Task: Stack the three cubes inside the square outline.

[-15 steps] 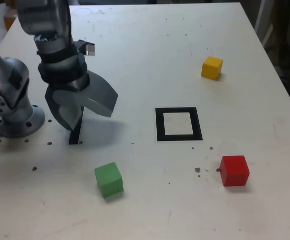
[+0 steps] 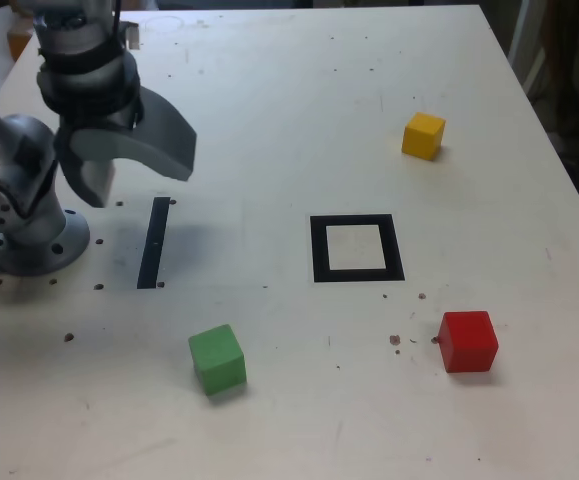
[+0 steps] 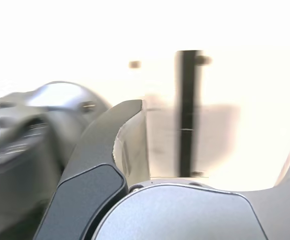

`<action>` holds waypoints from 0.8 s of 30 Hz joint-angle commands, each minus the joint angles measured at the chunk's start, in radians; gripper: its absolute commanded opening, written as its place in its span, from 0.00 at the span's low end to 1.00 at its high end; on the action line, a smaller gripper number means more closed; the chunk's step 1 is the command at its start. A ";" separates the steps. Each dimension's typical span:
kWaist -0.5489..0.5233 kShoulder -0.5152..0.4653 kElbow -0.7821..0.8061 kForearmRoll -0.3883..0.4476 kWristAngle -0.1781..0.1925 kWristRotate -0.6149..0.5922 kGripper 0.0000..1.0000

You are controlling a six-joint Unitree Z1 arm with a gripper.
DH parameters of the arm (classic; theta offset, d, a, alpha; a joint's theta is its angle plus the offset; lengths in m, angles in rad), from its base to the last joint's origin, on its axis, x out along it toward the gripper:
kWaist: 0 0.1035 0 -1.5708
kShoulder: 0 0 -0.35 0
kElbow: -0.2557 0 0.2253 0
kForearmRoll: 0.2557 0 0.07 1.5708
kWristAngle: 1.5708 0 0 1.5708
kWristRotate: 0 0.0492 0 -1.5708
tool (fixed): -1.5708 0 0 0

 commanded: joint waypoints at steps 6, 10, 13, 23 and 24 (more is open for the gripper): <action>-0.021 0.019 0.030 -0.028 -0.007 -0.077 0.99; -0.024 0.045 0.048 -0.066 0.004 -0.088 0.99; -0.024 0.059 0.038 -0.066 0.000 -0.088 0.99; -0.074 0.146 -0.169 0.009 -0.027 -0.082 0.99; -0.085 0.165 -0.200 0.024 -0.026 -0.083 0.99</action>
